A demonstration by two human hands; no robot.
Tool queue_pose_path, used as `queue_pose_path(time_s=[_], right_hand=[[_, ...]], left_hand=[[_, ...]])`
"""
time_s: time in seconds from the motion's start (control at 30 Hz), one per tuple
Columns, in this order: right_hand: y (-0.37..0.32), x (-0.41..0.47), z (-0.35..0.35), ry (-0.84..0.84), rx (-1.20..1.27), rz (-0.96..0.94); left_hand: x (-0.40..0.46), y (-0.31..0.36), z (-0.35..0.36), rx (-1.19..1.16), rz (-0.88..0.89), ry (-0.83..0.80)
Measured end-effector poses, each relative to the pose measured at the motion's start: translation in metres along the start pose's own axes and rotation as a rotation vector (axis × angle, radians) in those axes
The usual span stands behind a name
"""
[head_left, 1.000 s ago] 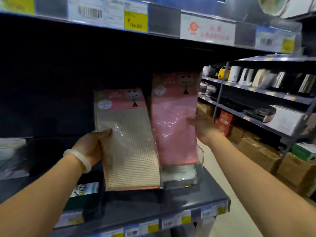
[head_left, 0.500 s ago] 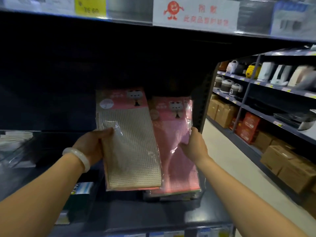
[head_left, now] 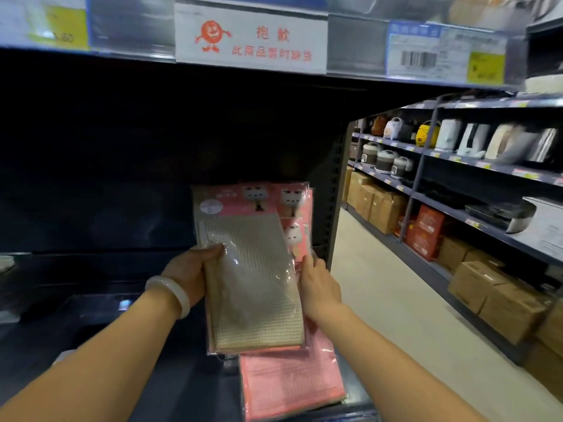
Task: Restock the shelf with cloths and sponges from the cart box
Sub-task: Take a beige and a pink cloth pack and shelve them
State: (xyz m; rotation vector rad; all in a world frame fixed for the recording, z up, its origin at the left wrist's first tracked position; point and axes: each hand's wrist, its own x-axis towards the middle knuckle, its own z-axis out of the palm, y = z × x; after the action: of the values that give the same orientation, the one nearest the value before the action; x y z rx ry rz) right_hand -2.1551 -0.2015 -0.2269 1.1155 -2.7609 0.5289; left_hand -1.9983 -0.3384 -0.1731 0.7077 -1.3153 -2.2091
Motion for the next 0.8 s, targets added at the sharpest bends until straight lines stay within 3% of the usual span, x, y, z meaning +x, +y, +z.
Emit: queue_pose_path(time_s=[0.2,0.3,0.5,0.57,0.8], right_hand=[[0.011,0.022,-0.007,-0.018,0.206,0.087],[0.011,0.032,-0.019,-0.035,0.479,0.107],[-0.001,0.06,-0.045,0.176,0.769,0.145],[-0.001,0.067,-0.044,0.215,0.776,0.183],[0.005,0.061,-0.029,0.057,0.646,0.21]], left_hand=[[0.001,0.016,-0.022,-0.001,0.049,0.038],[-0.003,0.017,-0.027,-0.004,0.044,0.031],[0.0,0.02,-0.027,-0.023,0.019,-0.013],[0.001,0.022,-0.023,0.008,0.024,-0.022],[0.013,0.013,-0.015,0.03,-0.036,-0.023]])
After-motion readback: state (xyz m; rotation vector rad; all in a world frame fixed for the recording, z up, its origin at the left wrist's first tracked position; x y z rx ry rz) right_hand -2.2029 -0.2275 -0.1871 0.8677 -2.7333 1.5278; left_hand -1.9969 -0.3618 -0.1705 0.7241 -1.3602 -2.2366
